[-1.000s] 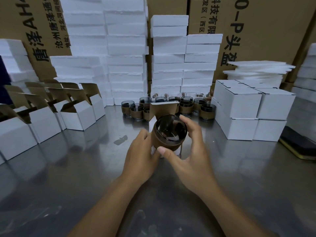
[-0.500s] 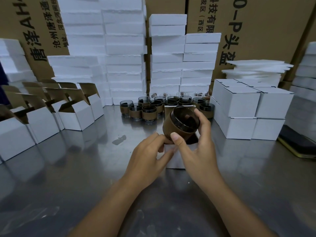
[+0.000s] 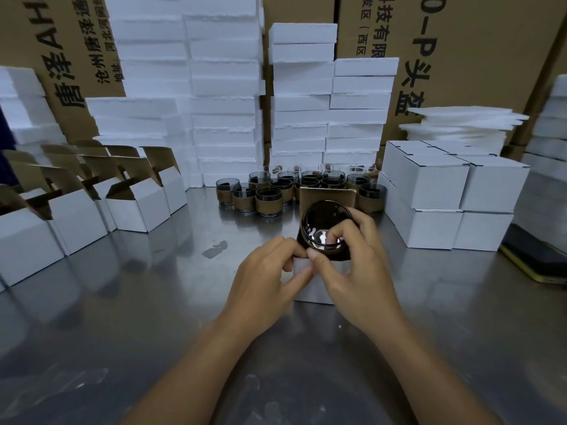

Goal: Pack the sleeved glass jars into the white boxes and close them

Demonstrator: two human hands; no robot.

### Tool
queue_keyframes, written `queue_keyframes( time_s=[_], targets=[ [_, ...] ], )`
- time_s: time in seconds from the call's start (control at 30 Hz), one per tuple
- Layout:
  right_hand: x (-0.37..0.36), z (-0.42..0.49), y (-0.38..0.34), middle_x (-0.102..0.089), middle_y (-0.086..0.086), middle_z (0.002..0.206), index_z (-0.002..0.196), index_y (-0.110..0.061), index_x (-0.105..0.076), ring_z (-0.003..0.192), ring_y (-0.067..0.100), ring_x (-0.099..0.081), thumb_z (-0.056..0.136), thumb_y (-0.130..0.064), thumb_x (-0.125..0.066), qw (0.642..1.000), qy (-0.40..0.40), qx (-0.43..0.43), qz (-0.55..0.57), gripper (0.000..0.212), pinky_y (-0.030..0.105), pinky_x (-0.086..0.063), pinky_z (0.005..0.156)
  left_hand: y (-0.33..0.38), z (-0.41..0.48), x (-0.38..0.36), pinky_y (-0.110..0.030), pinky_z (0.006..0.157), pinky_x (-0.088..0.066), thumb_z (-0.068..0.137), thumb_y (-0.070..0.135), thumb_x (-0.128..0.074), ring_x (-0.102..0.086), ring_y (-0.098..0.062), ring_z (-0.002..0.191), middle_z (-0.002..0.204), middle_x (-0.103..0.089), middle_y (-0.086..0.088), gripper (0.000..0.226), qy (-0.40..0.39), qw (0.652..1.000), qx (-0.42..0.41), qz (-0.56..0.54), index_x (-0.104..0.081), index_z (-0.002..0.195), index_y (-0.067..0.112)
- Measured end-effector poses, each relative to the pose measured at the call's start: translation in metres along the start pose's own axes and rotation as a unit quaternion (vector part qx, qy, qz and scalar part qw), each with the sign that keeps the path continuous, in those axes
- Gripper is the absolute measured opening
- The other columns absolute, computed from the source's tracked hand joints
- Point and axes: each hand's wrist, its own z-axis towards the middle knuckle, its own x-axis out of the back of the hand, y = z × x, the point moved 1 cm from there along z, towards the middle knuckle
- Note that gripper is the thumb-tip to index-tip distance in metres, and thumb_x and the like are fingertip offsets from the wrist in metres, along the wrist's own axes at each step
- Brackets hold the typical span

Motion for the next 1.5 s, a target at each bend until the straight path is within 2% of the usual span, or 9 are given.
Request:
queue_keyframes(
  time_s=[0.23,0.43,0.67,0.77,0.83,0.93,1.07,1.23,1.5],
  targets=[
    [-0.001,0.001,0.007,-0.032,-0.011,0.143,0.080,-0.029,-0.044,0.133,0.014,-0.030,0.089,-0.032,-0.053,0.996,-0.059,-0.004,-0.074,0.013,0.012,-0.011,0.083,0.001,0.000,0.001,-0.033,0.059,-0.044,0.083,0.035,-0.059,-0.047,-0.010,0.067,0.073,-0.051,0.006,0.017,-0.006,1.000,0.004,0.003,-0.059,0.082,0.018],
    [0.001,0.001,0.009,-0.039,-0.001,0.144,0.077,-0.024,-0.049,0.133,0.016,-0.030,0.098,-0.031,-0.039,0.983,-0.078,0.045,-0.159,0.025,0.032,-0.023,0.104,-0.002,0.000,0.001,-0.035,0.060,-0.045,0.084,0.037,-0.061,-0.047,-0.010,0.067,0.073,-0.050,0.007,0.015,-0.003,1.000,-0.003,0.000,-0.059,0.086,0.022],
    [0.002,0.005,0.000,-0.051,-0.019,0.113,0.103,-0.042,-0.046,0.112,-0.004,-0.046,0.095,-0.022,-0.041,0.984,0.105,-0.071,0.128,0.022,0.012,-0.034,0.092,0.001,0.005,0.004,-0.013,0.065,-0.042,0.092,0.034,-0.052,-0.053,-0.009,0.074,0.074,-0.052,0.011,0.030,0.066,0.980,0.103,-0.158,-0.042,0.112,0.053],
    [-0.002,0.010,0.010,-0.051,-0.013,0.118,0.116,-0.035,-0.045,0.112,0.005,-0.048,0.093,-0.013,-0.053,0.952,0.092,-0.209,0.203,0.033,0.019,-0.035,0.090,-0.001,0.008,0.000,-0.005,0.068,-0.043,0.092,0.034,-0.051,-0.054,0.005,0.080,0.082,-0.053,0.020,0.034,0.040,0.955,0.202,-0.215,-0.034,0.117,0.051],
    [-0.005,0.011,0.013,-0.051,-0.007,0.119,0.128,-0.025,-0.043,0.105,0.005,-0.050,0.091,-0.014,-0.057,0.931,0.059,-0.273,0.235,0.041,0.010,-0.036,0.080,-0.003,0.008,-0.004,0.001,0.065,-0.039,0.091,0.039,-0.051,-0.052,0.014,0.082,0.096,-0.052,0.014,0.040,-0.004,0.940,0.247,-0.236,-0.031,0.126,0.043],
    [-0.008,0.011,0.014,-0.052,-0.015,0.097,0.134,-0.022,-0.041,0.082,-0.011,-0.052,0.091,-0.011,-0.055,0.920,0.019,-0.300,0.251,0.046,-0.003,-0.037,0.055,-0.005,0.009,-0.007,-0.007,0.066,-0.041,0.090,0.040,-0.052,-0.054,0.006,0.092,0.111,-0.051,0.008,0.050,-0.043,0.916,0.291,-0.272,-0.030,0.135,0.037],
    [-0.008,0.010,0.014,-0.051,-0.023,0.090,0.137,-0.024,-0.040,0.071,-0.017,-0.053,0.092,-0.006,-0.052,0.923,-0.006,-0.292,0.249,0.050,-0.003,-0.038,0.052,-0.005,0.010,-0.007,-0.003,0.061,-0.042,0.092,0.033,-0.053,-0.050,0.006,0.098,0.110,-0.046,0.018,0.051,-0.055,0.900,0.315,-0.295,-0.030,0.137,0.041],
    [-0.007,0.010,0.009,-0.066,-0.008,0.102,0.129,-0.043,-0.043,0.095,0.006,-0.062,0.090,-0.002,-0.050,0.931,-0.015,-0.258,0.257,0.057,0.017,-0.048,0.078,-0.004,0.010,-0.005,-0.007,0.070,-0.044,0.093,0.021,-0.051,-0.052,0.003,0.105,0.117,-0.049,0.013,0.048,-0.048,0.903,0.285,-0.318,-0.037,0.126,0.052],
    [-0.008,0.010,0.012,-0.065,-0.005,0.087,0.088,-0.024,-0.059,0.073,0.003,-0.059,0.091,-0.001,-0.047,0.922,0.004,-0.263,0.286,0.026,0.016,-0.044,0.059,-0.006,0.008,-0.003,-0.014,0.081,-0.042,0.092,0.021,-0.054,-0.054,0.003,0.104,0.113,-0.057,0.012,0.020,-0.042,0.911,0.245,-0.328,-0.052,0.099,0.040]
  ],
)
